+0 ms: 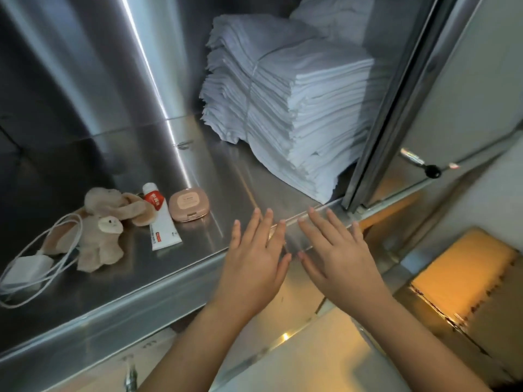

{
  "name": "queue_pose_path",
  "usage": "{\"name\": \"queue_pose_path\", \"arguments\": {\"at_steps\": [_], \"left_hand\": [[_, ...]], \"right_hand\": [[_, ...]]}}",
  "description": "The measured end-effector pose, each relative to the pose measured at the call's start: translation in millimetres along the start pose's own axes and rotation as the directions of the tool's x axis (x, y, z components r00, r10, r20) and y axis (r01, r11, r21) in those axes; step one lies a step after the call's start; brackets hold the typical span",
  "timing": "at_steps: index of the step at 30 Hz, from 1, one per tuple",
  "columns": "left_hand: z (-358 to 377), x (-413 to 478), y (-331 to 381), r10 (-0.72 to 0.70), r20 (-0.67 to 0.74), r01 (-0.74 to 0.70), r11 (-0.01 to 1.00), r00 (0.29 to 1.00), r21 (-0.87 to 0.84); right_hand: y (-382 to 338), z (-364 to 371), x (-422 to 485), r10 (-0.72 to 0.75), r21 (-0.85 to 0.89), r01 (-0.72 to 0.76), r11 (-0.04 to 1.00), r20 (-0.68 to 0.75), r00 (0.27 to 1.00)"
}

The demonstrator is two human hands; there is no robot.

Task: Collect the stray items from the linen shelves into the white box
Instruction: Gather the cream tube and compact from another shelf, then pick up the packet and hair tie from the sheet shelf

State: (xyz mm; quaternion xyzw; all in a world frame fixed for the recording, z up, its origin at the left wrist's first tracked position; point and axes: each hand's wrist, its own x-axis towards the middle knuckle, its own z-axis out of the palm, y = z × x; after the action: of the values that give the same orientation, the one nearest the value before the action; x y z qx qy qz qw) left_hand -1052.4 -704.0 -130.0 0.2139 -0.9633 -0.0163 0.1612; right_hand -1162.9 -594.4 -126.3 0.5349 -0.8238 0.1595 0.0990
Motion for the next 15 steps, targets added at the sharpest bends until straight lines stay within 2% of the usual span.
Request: {"name": "queue_pose_path", "arguments": {"at_steps": [8, 15], "left_hand": [[-3, -12, 7, 0.248, 0.054, -0.239, 0.962, 0.967, -0.132], [-4, -31, 43, 0.506, 0.083, -0.474, 0.845, 0.859, -0.248]], "right_hand": [[-25, -15, -53, 0.249, -0.056, -0.251, 0.966, -0.054, 0.967], [-50, -35, -118, 0.493, -0.155, -0.519, 0.841, -0.180, 0.852]]}}
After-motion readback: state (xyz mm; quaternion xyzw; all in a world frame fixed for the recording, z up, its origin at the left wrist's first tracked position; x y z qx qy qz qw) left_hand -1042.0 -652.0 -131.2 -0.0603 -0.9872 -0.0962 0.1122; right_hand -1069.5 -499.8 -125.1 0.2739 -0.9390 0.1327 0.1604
